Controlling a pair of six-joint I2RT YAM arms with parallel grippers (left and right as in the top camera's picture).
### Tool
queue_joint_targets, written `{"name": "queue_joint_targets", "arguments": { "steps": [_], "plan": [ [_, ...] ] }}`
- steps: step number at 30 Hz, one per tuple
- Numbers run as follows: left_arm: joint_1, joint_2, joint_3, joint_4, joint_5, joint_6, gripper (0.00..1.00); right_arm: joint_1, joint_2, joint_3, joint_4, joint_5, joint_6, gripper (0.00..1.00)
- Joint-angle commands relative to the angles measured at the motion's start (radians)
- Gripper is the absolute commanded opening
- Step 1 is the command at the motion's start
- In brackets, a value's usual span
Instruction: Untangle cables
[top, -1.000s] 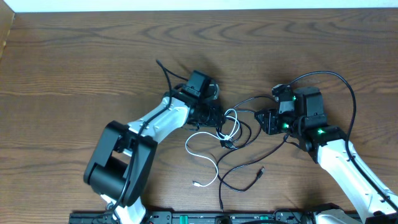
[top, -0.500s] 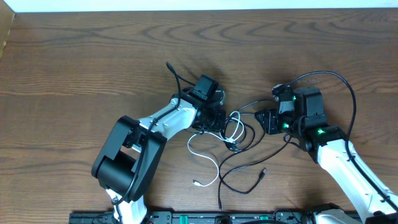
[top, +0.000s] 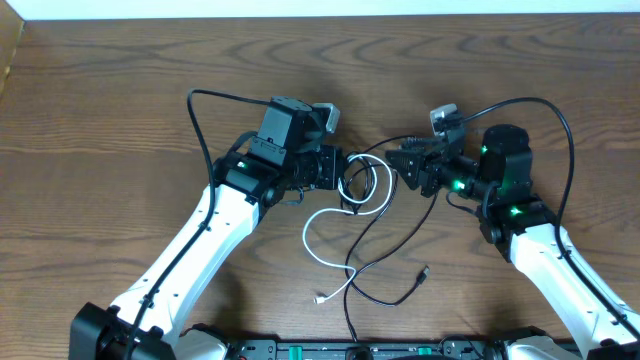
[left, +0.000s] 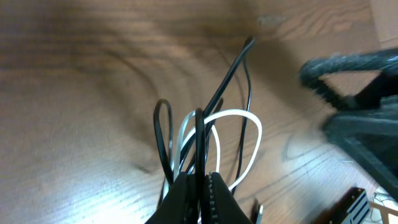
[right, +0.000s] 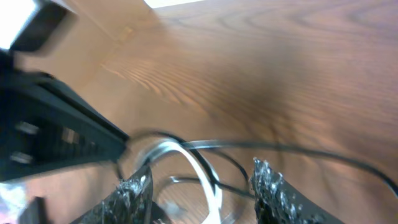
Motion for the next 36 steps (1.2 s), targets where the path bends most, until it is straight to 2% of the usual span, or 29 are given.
{"name": "queue_joint_targets", "arguments": {
  "steps": [1, 7, 11, 13, 15, 18, 19, 22, 26, 31, 36],
  "plan": [
    [-0.003, 0.003, 0.011, -0.022, -0.005, 0.006, 0.07, 0.024, 0.0, 0.007, 0.024, -0.077, 0.058, 0.47],
    [-0.003, -0.006, 0.011, 0.013, 0.062, 0.002, 0.07, 0.077, 0.002, 0.007, -0.06, -0.051, 0.057, 0.45],
    [-0.003, -0.048, 0.011, 0.048, 0.104, -0.002, 0.07, 0.104, 0.002, 0.007, -0.138, 0.07, 0.054, 0.41],
    [-0.003, -0.108, 0.011, 0.05, 0.122, -0.002, 0.07, 0.11, 0.002, 0.007, -0.195, 0.19, 0.015, 0.43],
    [-0.003, -0.145, 0.011, 0.05, 0.164, -0.002, 0.07, 0.11, 0.002, 0.007, -0.204, 0.258, 0.015, 0.47],
    [-0.003, -0.172, 0.011, 0.062, 0.274, -0.024, 0.07, 0.11, 0.002, 0.007, -0.192, 0.305, 0.015, 0.44],
    [-0.003, -0.175, 0.011, 0.073, 0.337, -0.048, 0.07, 0.11, 0.002, 0.007, -0.183, 0.273, 0.016, 0.43],
    [-0.003, -0.174, 0.011, 0.076, 0.327, -0.047, 0.08, 0.11, 0.002, 0.007, -0.172, 0.182, 0.016, 0.44],
    [-0.003, -0.174, 0.011, 0.075, 0.248, -0.047, 0.07, 0.11, 0.002, 0.007, -0.154, 0.026, 0.011, 0.49],
    [-0.003, -0.174, 0.011, 0.056, 0.143, -0.047, 0.07, 0.11, 0.002, 0.007, -0.142, -0.048, 0.011, 0.5],
    [-0.012, -0.174, 0.011, 0.08, 0.265, -0.089, 0.07, 0.111, 0.002, 0.007, -0.132, 0.017, 0.012, 0.52]
  ]
}}
